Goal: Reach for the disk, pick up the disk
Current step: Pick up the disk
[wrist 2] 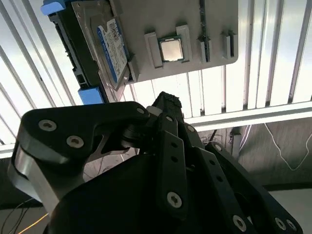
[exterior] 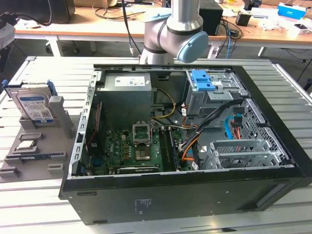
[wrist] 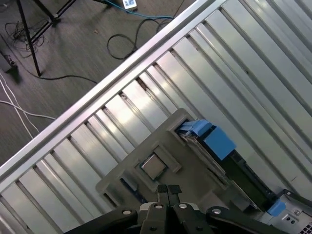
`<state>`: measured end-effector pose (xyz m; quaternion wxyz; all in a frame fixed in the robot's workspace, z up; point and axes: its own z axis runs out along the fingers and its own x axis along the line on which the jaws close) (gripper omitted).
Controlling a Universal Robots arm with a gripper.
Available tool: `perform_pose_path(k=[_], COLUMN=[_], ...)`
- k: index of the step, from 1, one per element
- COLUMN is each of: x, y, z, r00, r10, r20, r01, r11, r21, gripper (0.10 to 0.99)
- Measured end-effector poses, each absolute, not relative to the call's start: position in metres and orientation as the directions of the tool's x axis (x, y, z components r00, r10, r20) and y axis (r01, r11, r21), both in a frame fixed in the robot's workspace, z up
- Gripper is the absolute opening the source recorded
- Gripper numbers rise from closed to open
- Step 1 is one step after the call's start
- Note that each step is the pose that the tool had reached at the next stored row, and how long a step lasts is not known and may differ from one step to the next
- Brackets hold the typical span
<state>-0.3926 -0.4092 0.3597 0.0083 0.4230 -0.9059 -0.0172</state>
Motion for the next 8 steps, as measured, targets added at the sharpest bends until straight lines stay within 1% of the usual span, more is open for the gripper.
perform_pose_path(k=[8], x=[-0.3926], y=[-0.4093], z=[0.3596], r00=[-0.562], r10=[-0.827], r20=[0.000], r01=[-0.826], r11=[0.562], r21=[0.038], gripper=[0.106])
